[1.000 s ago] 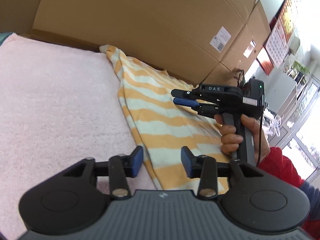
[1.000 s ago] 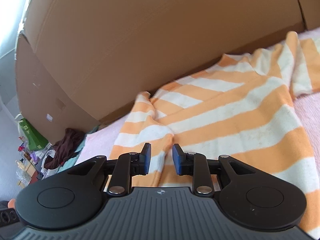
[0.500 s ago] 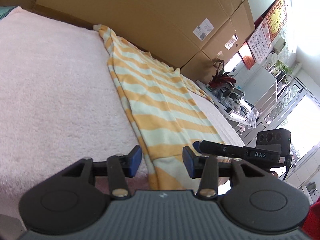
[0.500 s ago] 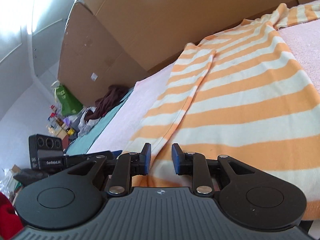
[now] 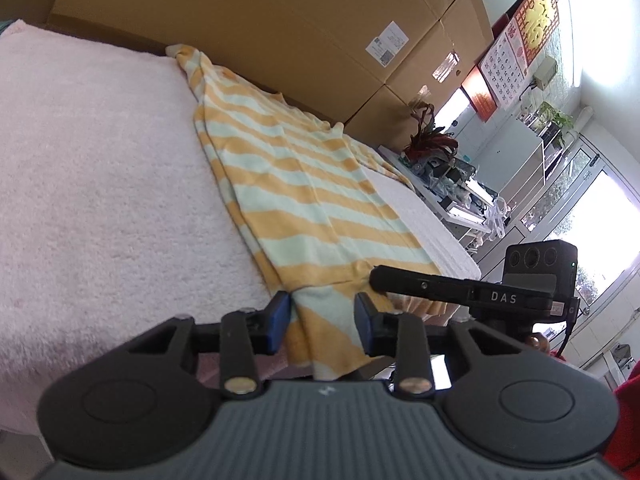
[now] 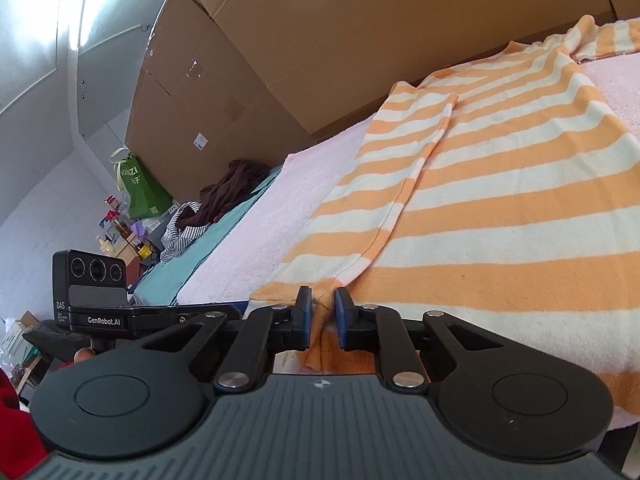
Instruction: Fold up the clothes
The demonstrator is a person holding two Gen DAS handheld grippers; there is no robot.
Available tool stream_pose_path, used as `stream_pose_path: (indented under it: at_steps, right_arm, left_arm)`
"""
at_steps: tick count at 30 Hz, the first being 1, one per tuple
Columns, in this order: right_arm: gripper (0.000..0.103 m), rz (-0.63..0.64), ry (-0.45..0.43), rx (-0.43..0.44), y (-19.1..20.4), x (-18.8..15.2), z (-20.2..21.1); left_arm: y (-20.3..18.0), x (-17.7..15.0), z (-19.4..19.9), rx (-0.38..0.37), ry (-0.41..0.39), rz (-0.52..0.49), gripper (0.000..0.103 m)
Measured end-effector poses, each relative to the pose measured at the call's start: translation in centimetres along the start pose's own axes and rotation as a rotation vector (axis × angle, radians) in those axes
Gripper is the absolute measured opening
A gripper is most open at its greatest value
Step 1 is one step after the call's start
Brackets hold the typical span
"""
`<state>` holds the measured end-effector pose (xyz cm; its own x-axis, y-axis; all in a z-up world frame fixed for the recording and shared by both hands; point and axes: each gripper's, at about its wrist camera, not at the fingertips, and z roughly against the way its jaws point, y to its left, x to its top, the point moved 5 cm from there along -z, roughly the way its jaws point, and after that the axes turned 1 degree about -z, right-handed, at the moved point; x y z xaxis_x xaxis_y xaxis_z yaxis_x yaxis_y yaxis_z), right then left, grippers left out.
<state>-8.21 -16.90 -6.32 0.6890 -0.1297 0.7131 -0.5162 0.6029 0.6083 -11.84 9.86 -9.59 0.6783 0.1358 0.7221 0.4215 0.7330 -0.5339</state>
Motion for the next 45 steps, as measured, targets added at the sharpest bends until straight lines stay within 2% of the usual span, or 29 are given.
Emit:
stream_pose_path:
  at_steps: [1,3,7,10,13,14,17,19,21,26,29,32,34,35,38,41,45]
  right_arm:
    - [0.014,0.005,-0.007,0.003,0.2,0.2,0.2]
    - [0.014,0.01,-0.024,0.004,0.2,0.4,0.5]
    - [0.015,-0.019,0.01,-0.025,-0.8,-0.2,0.1]
    - [0.025,-0.012,0.01,0.0,-0.3,-0.6,0.3]
    - [0.027,0.038,-0.028,-0.057,0.0,-0.1,1.0]
    - [0.028,0.032,-0.016,-0.047,0.0,-0.1,0.9]
    - [0.028,0.017,0.031,-0.013,0.0,-0.2,0.6]
    - [0.027,0.04,0.033,-0.014,0.2,-0.7,0.7]
    - [0.015,0.065,0.039,-0.022,0.5,-0.9,0.7]
    - [0.016,0.073,0.042,-0.037,0.3,-0.8,1.2]
    - [0.021,0.065,-0.014,-0.036,0.2,0.2,1.9]
    - [0.021,0.01,-0.047,0.045,0.3,1.1,1.3]
    - [0.021,0.023,-0.032,0.032,0.6,1.0,0.1]
    - [0.021,0.031,-0.024,0.023,0.7,1.0,-0.5]
    - [0.022,0.047,0.008,-0.013,0.6,0.5,-1.7]
    - [0.022,0.034,-0.019,0.011,0.2,-0.1,-1.1]
    - [0.022,0.054,-0.036,0.017,0.0,-0.3,-0.9]
  left_arm:
    - [-0.2,0.0,0.0,-0.003,0.003,-0.009,0.025]
    - [-0.6,-0.1,0.0,-0.013,0.008,-0.024,0.025]
    - [-0.4,-0.5,-0.5,-0.006,0.032,-0.021,0.025]
    - [-0.5,-0.4,-0.2,-0.003,0.036,-0.03,0.025]
    - [-0.7,-0.3,0.0,-0.015,0.039,-0.041,0.03]
    - [-0.8,-0.3,0.0,-0.022,0.04,-0.045,0.03]
    - [-1.1,-0.8,-0.6,-0.017,0.065,-0.055,0.03]
    - [-1.0,-1.2,-0.8,-0.017,0.078,-0.052,0.029]
    - [-1.0,-1.4,-0.8,-0.013,0.098,-0.062,0.029]
    - [-1.1,-1.3,0.6,0.029,0.117,-0.127,0.03]
    - [-1.0,0.4,2.3,0.059,0.043,-0.152,0.04]
    - [-1.3,2.5,2.1,0.031,-0.048,-0.159,0.047]
    - [-1.5,3.1,0.8,0.01,-0.083,-0.158,0.056]
    - [-1.5,3.1,-0.2,0.015,-0.079,-0.156,0.058]
    - [-0.5,2.1,-2.5,0.044,-0.007,-0.135,0.056]
    - [-0.5,1.3,-2.0,0.028,-0.021,-0.172,0.056]
    - [-0.8,1.4,-1.3,0.035,0.028,-0.217,0.059]
